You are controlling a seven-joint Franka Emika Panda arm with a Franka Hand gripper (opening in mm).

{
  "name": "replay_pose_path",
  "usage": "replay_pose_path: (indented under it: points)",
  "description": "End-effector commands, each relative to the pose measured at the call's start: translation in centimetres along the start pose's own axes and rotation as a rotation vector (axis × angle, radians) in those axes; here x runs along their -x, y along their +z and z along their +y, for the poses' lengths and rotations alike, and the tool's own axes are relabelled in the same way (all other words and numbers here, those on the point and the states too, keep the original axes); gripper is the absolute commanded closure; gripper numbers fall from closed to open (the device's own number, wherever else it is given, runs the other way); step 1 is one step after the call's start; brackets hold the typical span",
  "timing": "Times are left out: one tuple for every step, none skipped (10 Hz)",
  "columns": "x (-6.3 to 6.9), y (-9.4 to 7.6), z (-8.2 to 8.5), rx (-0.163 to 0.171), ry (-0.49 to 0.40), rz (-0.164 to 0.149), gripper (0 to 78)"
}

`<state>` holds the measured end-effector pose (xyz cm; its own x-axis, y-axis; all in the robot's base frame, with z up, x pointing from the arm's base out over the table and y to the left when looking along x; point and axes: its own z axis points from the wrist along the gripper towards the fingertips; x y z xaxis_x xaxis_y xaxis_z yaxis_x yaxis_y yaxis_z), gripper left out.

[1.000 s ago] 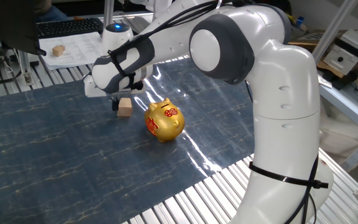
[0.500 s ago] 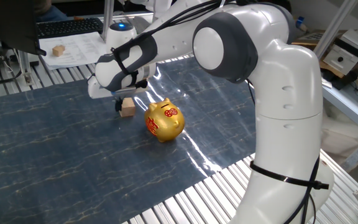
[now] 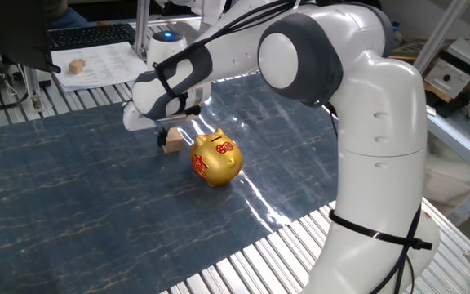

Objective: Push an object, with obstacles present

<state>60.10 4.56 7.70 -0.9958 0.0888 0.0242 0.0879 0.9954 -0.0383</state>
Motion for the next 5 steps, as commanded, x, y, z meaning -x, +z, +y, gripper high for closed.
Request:
replay_pose_path:
  points:
    - [0.1,-0.1,-1.7,0.01,-0.039,-0.001,77.6]
    - [0.1,0.0,-2.3,0.01,-0.055,-0.001,77.6]
    - [0.1,0.1,-2.4,0.01,-0.06,-0.001,77.6]
    - [0.1,0.2,-3.2,0.011,-0.078,-0.003,77.6]
    - [0.2,0.3,-3.7,0.009,-0.086,-0.003,77.6]
